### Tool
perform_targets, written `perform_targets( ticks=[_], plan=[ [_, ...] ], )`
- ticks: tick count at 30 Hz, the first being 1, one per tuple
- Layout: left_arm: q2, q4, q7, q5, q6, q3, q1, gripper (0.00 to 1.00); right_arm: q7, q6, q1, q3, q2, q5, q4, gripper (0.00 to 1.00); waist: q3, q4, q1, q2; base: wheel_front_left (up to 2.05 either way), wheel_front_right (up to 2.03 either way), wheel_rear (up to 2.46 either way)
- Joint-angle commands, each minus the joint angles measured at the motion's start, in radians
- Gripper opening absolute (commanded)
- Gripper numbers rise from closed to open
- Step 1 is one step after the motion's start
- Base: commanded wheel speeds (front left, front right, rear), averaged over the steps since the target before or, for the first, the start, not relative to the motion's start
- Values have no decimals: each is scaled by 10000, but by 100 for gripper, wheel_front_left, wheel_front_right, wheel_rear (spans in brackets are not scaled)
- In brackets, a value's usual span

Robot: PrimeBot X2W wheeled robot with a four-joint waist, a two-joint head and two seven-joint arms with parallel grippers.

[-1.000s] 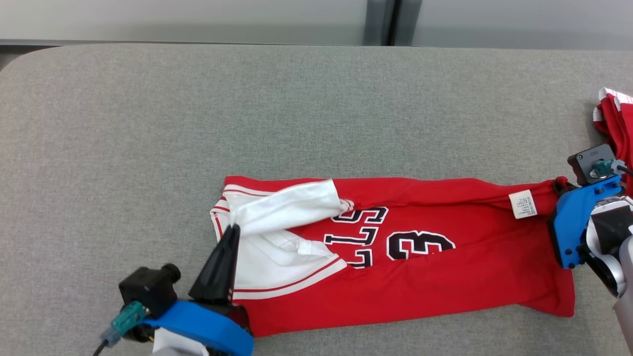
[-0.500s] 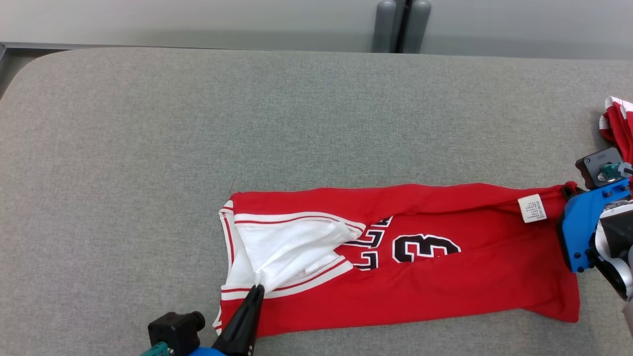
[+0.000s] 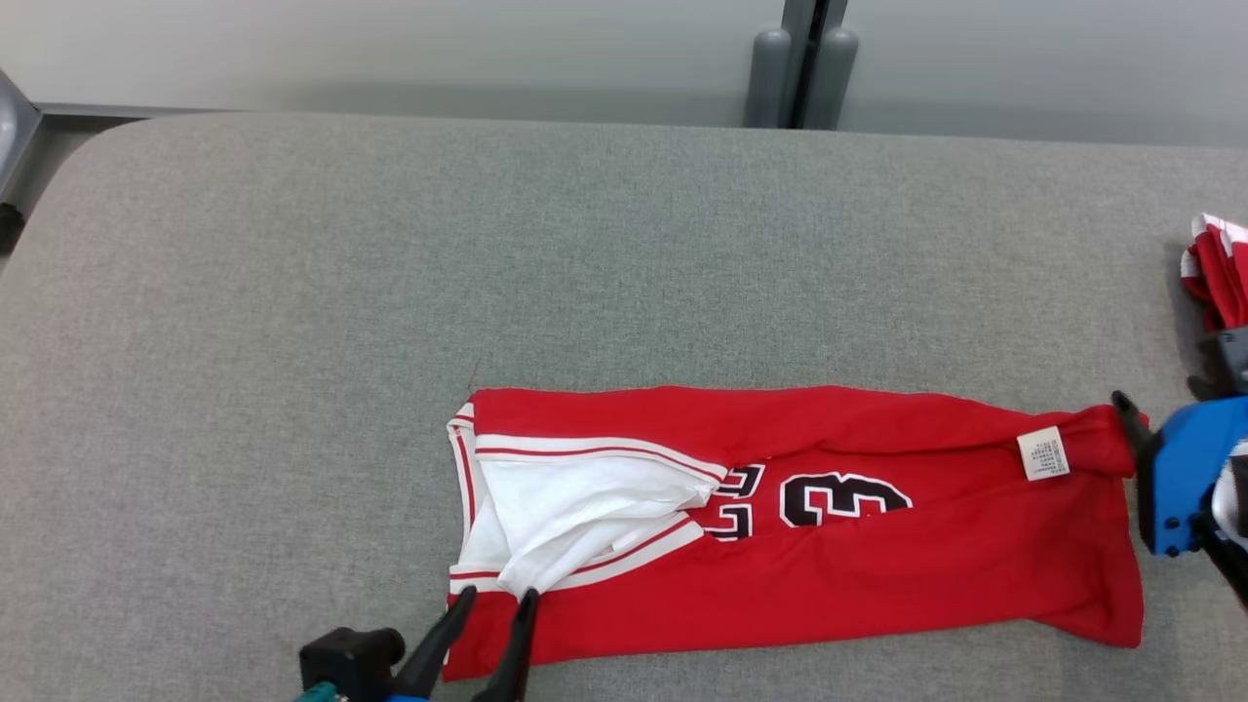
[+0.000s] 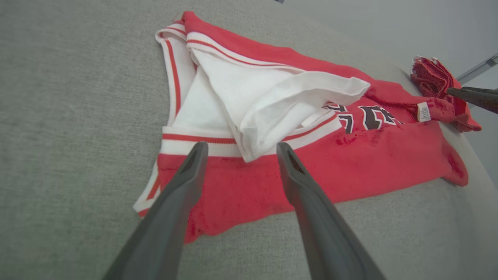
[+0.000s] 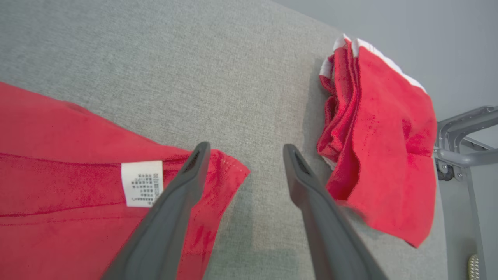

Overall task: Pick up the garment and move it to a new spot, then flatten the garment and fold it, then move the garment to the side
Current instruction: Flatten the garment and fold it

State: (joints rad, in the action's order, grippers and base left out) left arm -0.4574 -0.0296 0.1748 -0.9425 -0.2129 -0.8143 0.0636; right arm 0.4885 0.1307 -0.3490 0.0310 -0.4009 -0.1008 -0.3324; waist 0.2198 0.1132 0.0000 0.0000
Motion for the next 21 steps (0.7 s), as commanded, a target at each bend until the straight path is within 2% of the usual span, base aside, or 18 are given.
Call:
perform_targets(
  ticks=[1,7,14,21],
  plan=[
    [20,-28,260,47,47,216,108,100,-204,2,312,303,106,-75,272,100,-124,7,0,0,0,0,0],
    [117,-68,891,819,484,1523,183,100,-611,2,1380,1404,1091,-237,1753,100,-567,42,0,0,0,0,0],
    [1339,393,902,3287,1194,4287,14,100,-1031,2,2156,1862,2396,-363,2741,100,-899,-91,0,0,0,0,0],
    [2436,-115,904,4634,1961,5907,129,100,-1443,2,2275,2125,3099,-583,2204,100,-873,-311,0,0,0,0,0]
  ],
)
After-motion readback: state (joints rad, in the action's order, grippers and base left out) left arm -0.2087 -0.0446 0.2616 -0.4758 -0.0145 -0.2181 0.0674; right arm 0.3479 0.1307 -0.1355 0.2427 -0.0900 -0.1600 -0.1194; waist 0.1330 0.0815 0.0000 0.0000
